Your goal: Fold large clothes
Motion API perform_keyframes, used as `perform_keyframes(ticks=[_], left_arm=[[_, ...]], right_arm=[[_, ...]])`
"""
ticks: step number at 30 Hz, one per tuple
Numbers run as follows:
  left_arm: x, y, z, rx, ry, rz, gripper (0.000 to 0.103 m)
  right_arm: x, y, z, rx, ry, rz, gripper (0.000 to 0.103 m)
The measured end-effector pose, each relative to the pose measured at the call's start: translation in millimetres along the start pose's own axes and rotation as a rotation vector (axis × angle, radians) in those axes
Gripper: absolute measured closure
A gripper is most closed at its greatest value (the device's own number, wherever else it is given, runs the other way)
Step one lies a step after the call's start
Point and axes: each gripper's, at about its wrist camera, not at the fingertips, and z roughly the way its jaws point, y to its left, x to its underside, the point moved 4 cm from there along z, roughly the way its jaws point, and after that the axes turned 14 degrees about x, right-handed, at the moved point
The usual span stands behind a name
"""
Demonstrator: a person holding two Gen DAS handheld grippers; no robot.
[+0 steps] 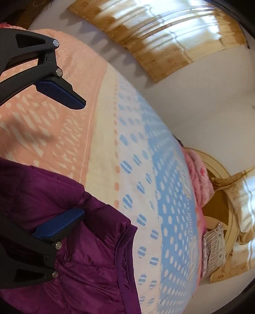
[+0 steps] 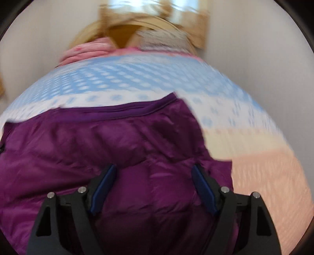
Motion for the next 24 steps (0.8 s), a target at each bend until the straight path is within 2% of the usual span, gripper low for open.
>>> perform_keyframes(ticks=[3,6,8,10,12,14,18,24], left_arm=[[-5,-13,-4,-0.03,0.005,0.063,0.002],[-15,-9,-38,0.018,-0.076,0.038,0.002],[-26,-16,-67,0.06,-0.16,0.024,0.002],[-31,-33,-79,0.11,-0.18,0.037,0.002],[-32,-53,-81,0.155,-0.168,0.061,0.002],[-30,-70,-74,0.155,-0.151,0.085,0.002],[-24,-102,-46,0.157,-0.097,0.121,0.002],[-13,-112,-25,0.204,-0.038,0.099,0.002]], right_arm=[[2,3,-3,0.036,-0.01,-0.025,0.022],[1,-6,-16,0.03,0.01,-0.009,0.025],[-5,1,-36,0.035,-0.034,-0.012,0.026],[-14,17,-54,-0.016,-0.074,-0.025,0.03],[-21,42,-58,-0.092,-0.076,-0.062,0.035],[-21,60,-53,-0.13,-0.082,-0.089,0.037],[-1,72,-17,-0.093,-0.015,-0.119,0.039],[9,61,-6,-0.085,-0.017,-0.085,0.039]])
